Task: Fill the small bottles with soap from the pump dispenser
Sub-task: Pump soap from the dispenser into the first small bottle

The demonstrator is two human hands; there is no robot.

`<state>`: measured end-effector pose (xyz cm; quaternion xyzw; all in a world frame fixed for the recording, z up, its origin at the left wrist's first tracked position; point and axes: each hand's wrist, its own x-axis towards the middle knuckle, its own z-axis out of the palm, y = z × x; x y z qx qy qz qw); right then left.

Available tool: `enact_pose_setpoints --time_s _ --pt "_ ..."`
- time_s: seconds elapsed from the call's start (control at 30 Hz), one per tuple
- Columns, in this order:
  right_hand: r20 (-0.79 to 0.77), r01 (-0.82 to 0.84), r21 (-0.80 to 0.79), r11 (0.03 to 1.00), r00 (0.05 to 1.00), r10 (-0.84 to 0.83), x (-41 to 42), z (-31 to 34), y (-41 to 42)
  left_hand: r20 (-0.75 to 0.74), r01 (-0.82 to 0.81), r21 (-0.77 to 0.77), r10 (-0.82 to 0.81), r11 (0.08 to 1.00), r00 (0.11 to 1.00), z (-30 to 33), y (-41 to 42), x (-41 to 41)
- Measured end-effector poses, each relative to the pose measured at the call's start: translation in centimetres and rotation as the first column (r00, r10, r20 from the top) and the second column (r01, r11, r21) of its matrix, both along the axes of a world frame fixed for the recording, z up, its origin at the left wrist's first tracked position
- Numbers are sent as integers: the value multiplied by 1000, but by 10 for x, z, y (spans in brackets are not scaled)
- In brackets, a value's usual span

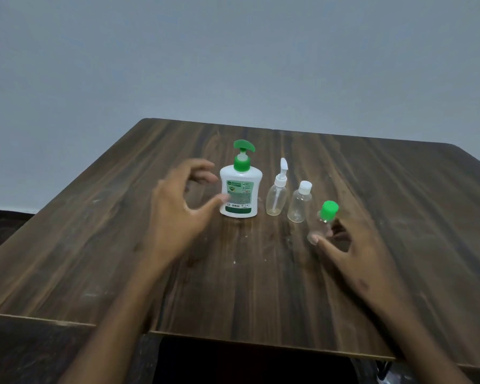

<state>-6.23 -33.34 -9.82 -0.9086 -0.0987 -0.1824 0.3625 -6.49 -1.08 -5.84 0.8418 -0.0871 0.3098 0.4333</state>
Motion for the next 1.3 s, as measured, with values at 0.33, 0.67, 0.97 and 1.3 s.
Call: enact_pose_setpoints --time_s 0.33,0.67,0.97,1.3 --pt "78 -284 -176 942 950 301 -46 1 75 -140 209 -80 -219 975 966 -49 -70 -49" --pt "139 -72 -468 881 978 154 -55 57 95 -65 122 -35 -124 992 990 -68 -63 -52" --pt "259 -156 -441 884 921 292 -46 56 103 -91 249 -97 -258 964 962 -74 -60 -53" --pt "-58 -606 -351 714 775 630 -38 84 79 -210 340 -174 -372 924 904 -70 -51 -49"
